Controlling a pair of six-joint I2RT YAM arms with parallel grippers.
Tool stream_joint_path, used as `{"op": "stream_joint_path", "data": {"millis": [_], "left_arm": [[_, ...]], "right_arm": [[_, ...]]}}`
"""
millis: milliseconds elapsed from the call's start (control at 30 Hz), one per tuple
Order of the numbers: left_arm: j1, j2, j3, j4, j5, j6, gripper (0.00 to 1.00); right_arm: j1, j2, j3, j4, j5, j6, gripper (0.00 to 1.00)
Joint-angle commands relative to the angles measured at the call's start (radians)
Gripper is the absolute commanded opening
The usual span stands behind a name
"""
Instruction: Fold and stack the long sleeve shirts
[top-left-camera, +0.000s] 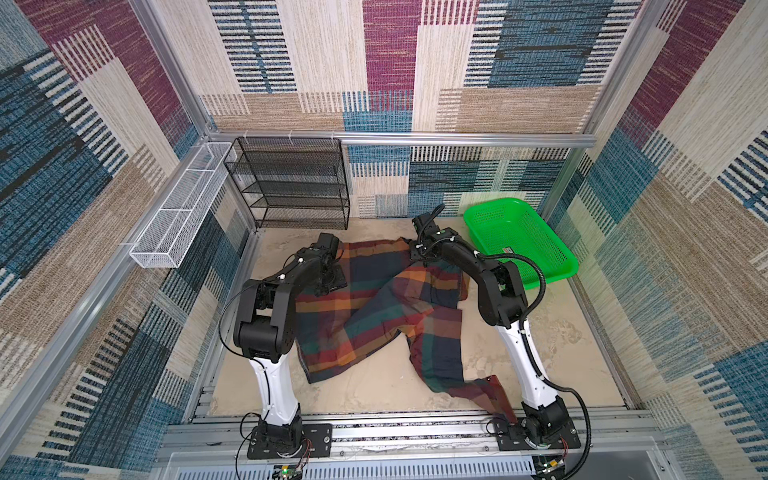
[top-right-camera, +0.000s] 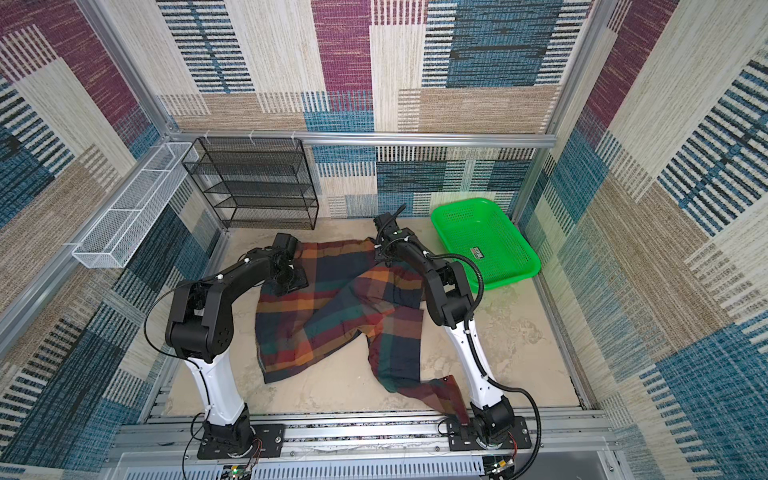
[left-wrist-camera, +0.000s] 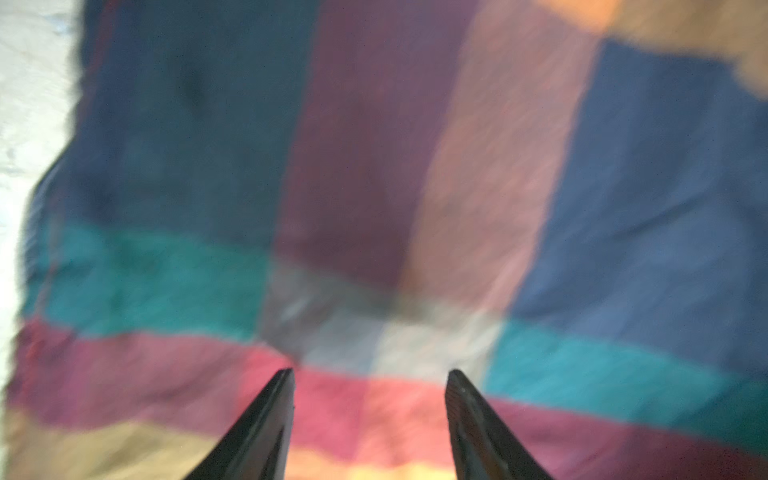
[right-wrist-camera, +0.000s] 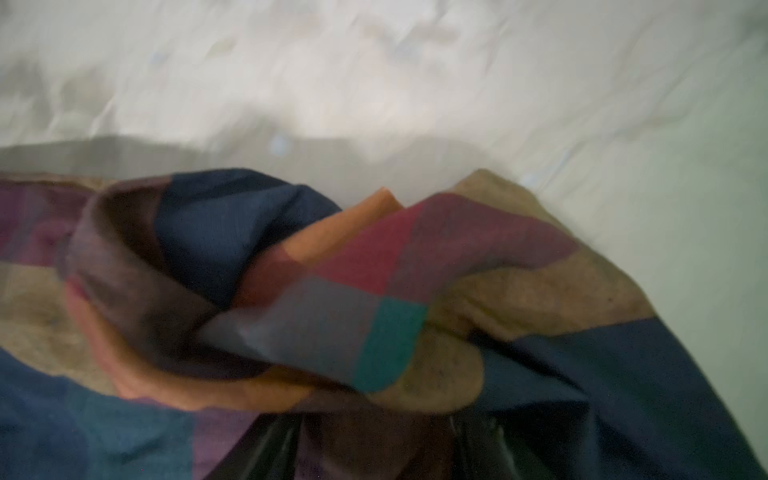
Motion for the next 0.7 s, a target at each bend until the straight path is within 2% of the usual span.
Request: {"op": "stream_joint_path", "data": {"millis": [0,100,167,300,400,533,667], "left_arm": [[0.001,0.007,0.001,-0.016,0.012,0.019,0.62],[0.001,0.002,-0.007,-0.008,0.036,0.005,0.62],[0.001,0.001,-0.004,-0.001,0.056,-0.006,0.62],[0.001,0.008,0.025,-0.013,0.070,0.005,0.62],[0.001,0.017,0.070,-0.043,0.064,0.022,0.62],[0.003,0.014,0.094,-0.060,0.064,0.032,0.62],[0.007,-0.004,0.065,-0.043,0.085,0.016,0.62]], "right_arm": [[-0.013,0.064,0.165,-0.062,-0.021,-0.016,0.58],[-0.004,0.031,0.271,-0.116,-0.031,-0.043,0.65],[0.010,-0.078,0.193,-0.120,0.001,-0.030,0.72],[0.032,-0.460,-0.310,0.028,0.069,0.028,0.84],[0.032,-0.706,-0.678,0.107,0.085,0.080,0.87],[0.040,-0.932,-1.073,0.164,0.065,0.154,0.87],[0.082,-1.084,-1.330,0.181,0.054,0.214,0.87]]}}
